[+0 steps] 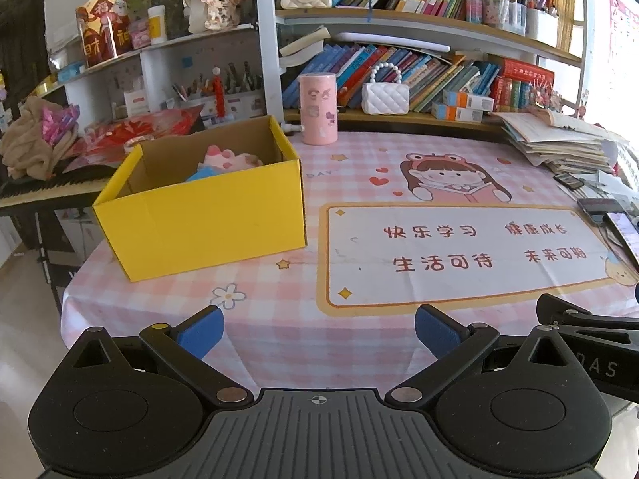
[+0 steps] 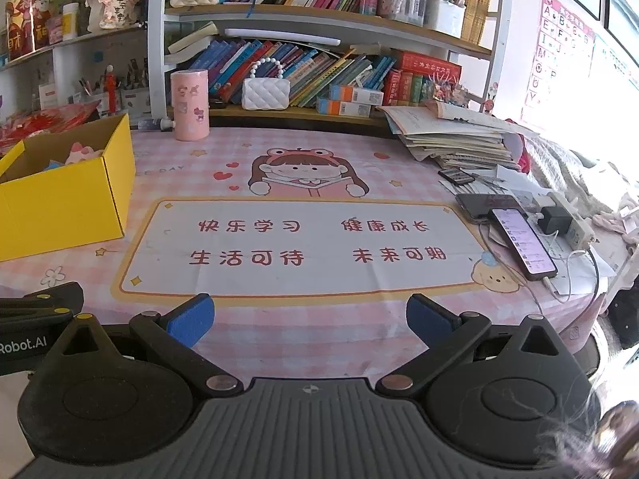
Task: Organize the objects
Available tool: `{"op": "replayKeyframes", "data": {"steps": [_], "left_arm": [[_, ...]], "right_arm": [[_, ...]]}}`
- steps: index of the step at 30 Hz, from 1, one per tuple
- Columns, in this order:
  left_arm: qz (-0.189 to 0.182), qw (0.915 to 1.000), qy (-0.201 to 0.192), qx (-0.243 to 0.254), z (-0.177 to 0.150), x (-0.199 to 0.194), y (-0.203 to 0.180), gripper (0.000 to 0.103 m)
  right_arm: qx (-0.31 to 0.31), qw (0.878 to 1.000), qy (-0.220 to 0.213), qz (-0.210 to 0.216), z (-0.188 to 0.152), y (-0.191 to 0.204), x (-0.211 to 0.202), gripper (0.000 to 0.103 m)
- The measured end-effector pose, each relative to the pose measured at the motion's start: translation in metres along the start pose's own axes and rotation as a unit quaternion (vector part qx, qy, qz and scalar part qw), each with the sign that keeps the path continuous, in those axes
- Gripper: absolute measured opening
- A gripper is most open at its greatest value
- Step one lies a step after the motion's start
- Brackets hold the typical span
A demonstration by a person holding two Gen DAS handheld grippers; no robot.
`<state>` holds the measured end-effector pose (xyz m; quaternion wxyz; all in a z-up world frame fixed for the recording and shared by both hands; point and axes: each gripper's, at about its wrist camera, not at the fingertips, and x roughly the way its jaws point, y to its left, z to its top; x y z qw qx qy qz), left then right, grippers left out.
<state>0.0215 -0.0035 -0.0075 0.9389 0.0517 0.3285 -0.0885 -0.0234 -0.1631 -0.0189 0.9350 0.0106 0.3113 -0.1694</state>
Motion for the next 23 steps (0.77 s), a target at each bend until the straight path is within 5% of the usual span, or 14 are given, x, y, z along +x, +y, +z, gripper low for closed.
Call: {"op": "replayKeyframes", "data": {"steps": [23], "left_arm": [[0.005,0.9999,0.012,-0.003,-0.0009,0.0053,0.0004,0.103]], "right_arm": [[-0.002,1.000,0.010,-0.002,-0.0019,0.0005,0.0059,0.103]]}}
